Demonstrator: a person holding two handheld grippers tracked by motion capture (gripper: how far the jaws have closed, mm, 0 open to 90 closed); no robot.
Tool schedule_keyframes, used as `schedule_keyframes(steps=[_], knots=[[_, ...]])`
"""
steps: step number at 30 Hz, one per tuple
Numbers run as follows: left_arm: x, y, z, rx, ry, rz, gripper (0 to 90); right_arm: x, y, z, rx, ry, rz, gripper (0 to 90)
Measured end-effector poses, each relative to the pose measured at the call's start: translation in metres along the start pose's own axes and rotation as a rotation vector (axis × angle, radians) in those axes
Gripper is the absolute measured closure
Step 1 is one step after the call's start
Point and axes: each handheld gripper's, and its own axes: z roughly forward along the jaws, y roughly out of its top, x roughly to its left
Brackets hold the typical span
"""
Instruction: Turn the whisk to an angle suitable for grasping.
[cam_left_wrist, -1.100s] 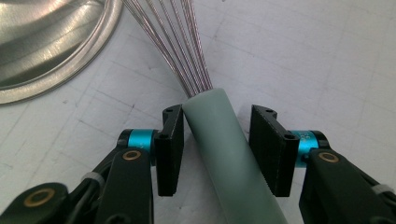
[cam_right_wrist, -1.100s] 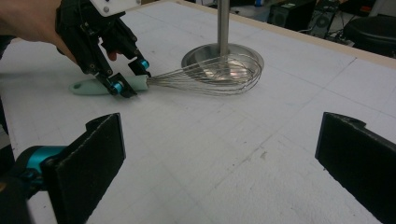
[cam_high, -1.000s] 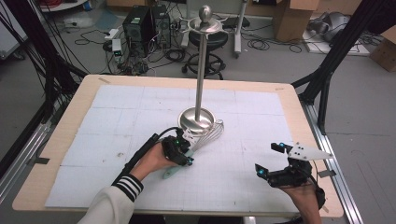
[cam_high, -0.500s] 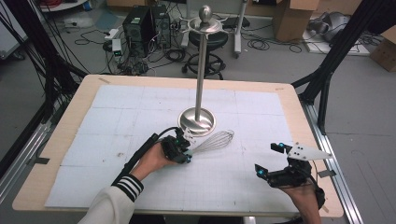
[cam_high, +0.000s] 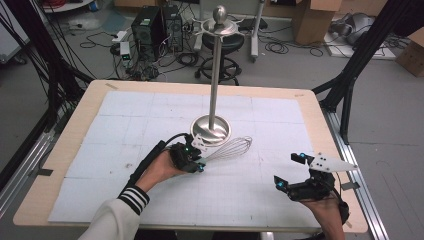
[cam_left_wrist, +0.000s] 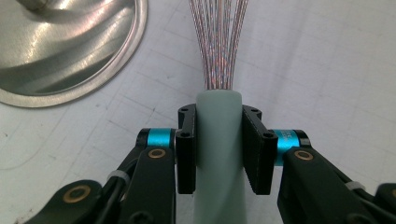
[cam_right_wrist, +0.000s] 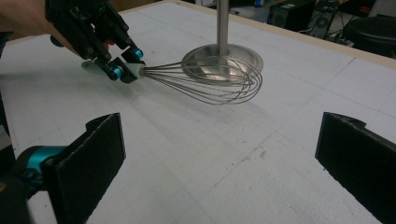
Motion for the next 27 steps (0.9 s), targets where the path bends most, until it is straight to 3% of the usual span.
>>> schedule_keyframes(steps=[11,13,23,27], knots=[[-0.003,0.002,-0.007,-0.022,-0.062,0.041,69.5,0.0,0.002,-0.005,-0.013,0.001,-0.01,0.6],[-0.009,0.004,-0.005,-0.021,-0.072,0.078,69.5,0.0,0.002,-0.005,-0.009,0.004,-0.013,0.6],[-0.027,0.016,0.003,-0.017,-0.131,0.158,69.5,0.002,0.005,-0.007,-0.008,0.005,-0.028,0.6],[-0.035,0.02,0.009,-0.02,-0.177,0.199,69.5,0.003,0.006,-0.006,-0.004,0.011,-0.032,0.6]])
